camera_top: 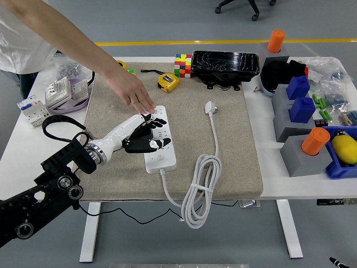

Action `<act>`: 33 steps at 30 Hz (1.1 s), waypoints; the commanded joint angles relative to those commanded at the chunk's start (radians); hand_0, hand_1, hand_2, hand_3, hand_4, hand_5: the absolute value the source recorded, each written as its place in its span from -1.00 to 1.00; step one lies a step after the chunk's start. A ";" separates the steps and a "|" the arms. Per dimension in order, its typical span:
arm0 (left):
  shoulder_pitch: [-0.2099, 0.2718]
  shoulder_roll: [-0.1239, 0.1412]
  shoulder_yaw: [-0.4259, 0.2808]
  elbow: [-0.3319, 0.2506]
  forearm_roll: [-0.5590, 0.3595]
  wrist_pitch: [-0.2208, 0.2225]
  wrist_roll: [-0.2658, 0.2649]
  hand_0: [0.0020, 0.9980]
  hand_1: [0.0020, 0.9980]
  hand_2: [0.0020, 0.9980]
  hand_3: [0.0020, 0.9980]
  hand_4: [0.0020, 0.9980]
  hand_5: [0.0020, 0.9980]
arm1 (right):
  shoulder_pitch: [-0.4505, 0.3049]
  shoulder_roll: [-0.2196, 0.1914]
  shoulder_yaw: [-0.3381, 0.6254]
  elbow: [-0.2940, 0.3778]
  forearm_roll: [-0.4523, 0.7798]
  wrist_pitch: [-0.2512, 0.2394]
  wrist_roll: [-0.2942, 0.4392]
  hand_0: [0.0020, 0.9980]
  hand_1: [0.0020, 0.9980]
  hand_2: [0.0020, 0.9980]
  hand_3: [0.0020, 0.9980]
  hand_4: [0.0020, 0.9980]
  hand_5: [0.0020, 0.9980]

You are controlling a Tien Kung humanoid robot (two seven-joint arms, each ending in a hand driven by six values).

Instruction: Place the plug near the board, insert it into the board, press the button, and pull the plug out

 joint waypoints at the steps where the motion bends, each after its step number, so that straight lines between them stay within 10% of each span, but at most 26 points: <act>1: 0.000 -0.001 0.001 0.005 -0.003 -0.001 -0.001 0.51 0.54 0.54 0.47 0.57 -0.02 | 0.000 0.000 0.000 0.001 0.000 0.000 0.000 0.35 0.35 0.34 0.13 0.84 0.03; 15: 0.035 0.033 -0.085 -0.097 -0.034 0.005 0.002 0.34 0.40 0.42 0.43 0.57 -0.03 | 0.004 -0.004 -0.005 0.001 -0.001 0.000 -0.001 0.35 0.35 0.34 0.13 0.84 0.03; 16: 0.038 0.036 -0.091 -0.106 -0.037 0.004 0.007 -0.25 0.13 0.24 0.36 0.58 -0.05 | 0.005 -0.004 -0.005 0.001 -0.001 0.000 -0.001 0.35 0.36 0.34 0.13 0.84 0.03; 19: 0.051 0.052 -0.113 -0.151 -0.033 -0.008 0.045 -0.25 0.13 0.24 0.36 0.58 -0.05 | 0.008 -0.007 -0.007 0.002 -0.001 0.001 -0.001 0.35 0.36 0.34 0.13 0.84 0.03; 21: 0.056 0.058 -0.121 -0.174 -0.034 -0.025 0.075 -0.25 0.13 0.24 0.36 0.58 -0.05 | 0.008 -0.008 -0.010 0.001 -0.001 0.001 -0.002 0.35 0.36 0.34 0.13 0.84 0.03; 22: 0.058 0.061 -0.123 -0.183 -0.029 -0.043 0.094 -0.49 -0.40 -0.18 0.37 0.71 -0.46 | 0.008 -0.009 -0.011 0.001 0.000 0.001 -0.002 0.35 0.35 0.34 0.13 0.84 0.03; 33: 0.044 0.066 -0.091 -0.172 0.053 -0.205 0.241 -0.64 -0.76 -0.55 0.68 0.73 -0.62 | 0.012 -0.015 -0.021 0.002 0.002 0.004 -0.004 0.35 0.35 0.34 0.11 0.84 0.03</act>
